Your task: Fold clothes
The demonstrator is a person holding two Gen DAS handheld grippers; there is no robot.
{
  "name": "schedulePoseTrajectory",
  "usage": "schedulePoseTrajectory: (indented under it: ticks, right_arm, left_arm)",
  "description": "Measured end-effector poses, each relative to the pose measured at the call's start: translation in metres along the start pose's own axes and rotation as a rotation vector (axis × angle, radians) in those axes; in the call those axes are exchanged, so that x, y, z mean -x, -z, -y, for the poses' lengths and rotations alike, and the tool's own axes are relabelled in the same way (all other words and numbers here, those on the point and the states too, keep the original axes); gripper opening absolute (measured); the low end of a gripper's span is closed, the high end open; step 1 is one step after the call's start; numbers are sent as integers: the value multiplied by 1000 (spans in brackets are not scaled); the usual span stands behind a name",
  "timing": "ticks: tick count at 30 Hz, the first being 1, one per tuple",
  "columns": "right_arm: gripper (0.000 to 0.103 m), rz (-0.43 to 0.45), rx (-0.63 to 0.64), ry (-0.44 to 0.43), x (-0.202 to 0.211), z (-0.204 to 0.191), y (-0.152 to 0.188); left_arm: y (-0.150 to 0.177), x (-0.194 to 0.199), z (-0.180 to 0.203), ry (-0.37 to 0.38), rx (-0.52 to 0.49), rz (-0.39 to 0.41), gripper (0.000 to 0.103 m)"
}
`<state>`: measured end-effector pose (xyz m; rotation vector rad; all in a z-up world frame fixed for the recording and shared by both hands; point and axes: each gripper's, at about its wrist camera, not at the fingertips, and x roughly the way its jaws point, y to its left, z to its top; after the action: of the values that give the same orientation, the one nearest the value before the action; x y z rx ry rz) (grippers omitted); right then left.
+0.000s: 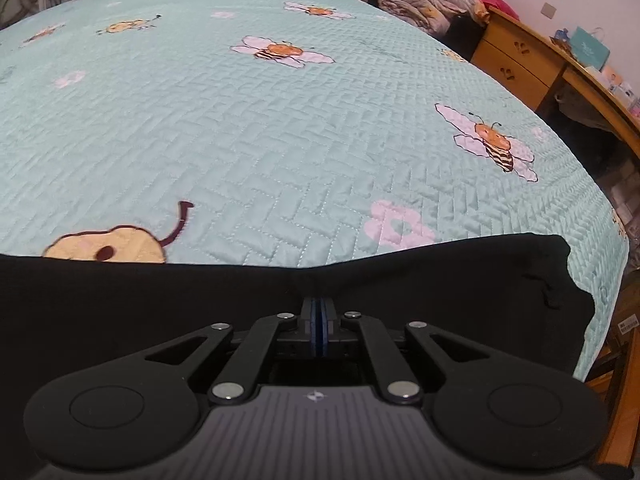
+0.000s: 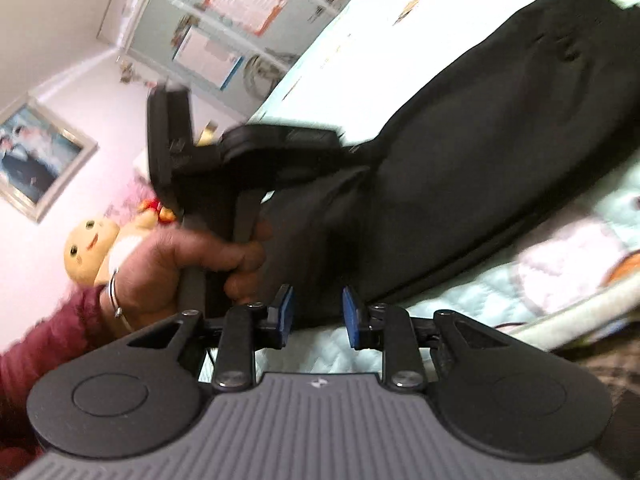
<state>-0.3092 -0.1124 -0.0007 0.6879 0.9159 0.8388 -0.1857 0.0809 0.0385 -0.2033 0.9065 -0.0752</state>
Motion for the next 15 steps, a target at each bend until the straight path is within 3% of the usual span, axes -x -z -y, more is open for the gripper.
schedulePoseTrajectory:
  ticks: [2, 6, 8, 11, 15]
  right_arm:
    - [30, 33, -29, 2, 14, 6, -2]
    - [30, 99, -78, -2, 41, 18, -4]
    - [35, 141, -97, 20, 56, 23, -6]
    - [40, 233, -175, 43, 78, 40, -9]
    - [47, 310, -255, 75, 90, 62, -16]
  left_arm:
    - [2, 17, -1, 26, 18, 33, 20]
    - [11, 48, -11, 93, 65, 61, 20]
    - [19, 60, -17, 146, 82, 51, 19]
    - [36, 63, -24, 189, 103, -7, 17]
    - [62, 50, -33, 175, 141, -75, 11]
